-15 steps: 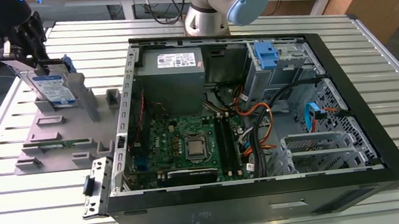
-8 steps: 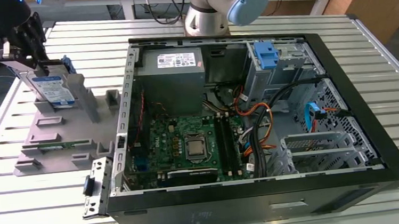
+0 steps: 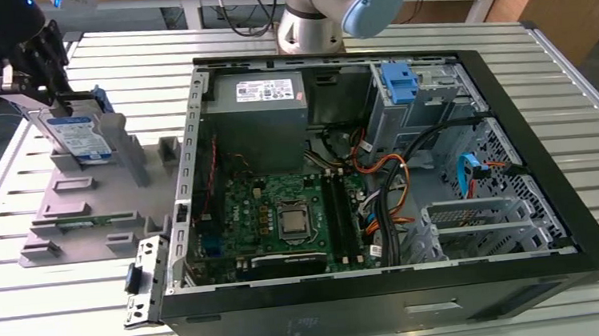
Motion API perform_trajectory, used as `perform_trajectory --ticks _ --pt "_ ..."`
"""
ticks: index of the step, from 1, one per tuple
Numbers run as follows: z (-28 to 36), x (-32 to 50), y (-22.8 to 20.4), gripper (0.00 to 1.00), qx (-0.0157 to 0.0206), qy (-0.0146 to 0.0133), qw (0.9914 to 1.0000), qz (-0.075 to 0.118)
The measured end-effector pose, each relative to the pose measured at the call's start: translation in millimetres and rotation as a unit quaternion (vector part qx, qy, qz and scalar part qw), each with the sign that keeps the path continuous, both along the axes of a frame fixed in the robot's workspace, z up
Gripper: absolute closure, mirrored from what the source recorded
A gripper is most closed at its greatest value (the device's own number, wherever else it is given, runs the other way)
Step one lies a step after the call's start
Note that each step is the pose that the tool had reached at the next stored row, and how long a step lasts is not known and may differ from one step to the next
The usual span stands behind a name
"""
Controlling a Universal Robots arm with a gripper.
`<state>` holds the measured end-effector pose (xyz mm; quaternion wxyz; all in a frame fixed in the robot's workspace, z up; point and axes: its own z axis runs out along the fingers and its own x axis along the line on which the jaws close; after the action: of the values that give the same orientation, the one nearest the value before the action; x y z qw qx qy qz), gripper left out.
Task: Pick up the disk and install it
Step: 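Pick up the disk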
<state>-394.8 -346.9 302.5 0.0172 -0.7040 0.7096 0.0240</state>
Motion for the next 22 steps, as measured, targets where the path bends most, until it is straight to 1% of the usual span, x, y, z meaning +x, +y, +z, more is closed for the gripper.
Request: perform_trajectory --ticks 20,22 --pt "0.0 0.0 -0.4 0.65 0.0000 -0.0001 1.00000 0.000" --pt "0.7 -0.1 -0.4 0.65 0.0000 -0.0001 1.00000 0.000"
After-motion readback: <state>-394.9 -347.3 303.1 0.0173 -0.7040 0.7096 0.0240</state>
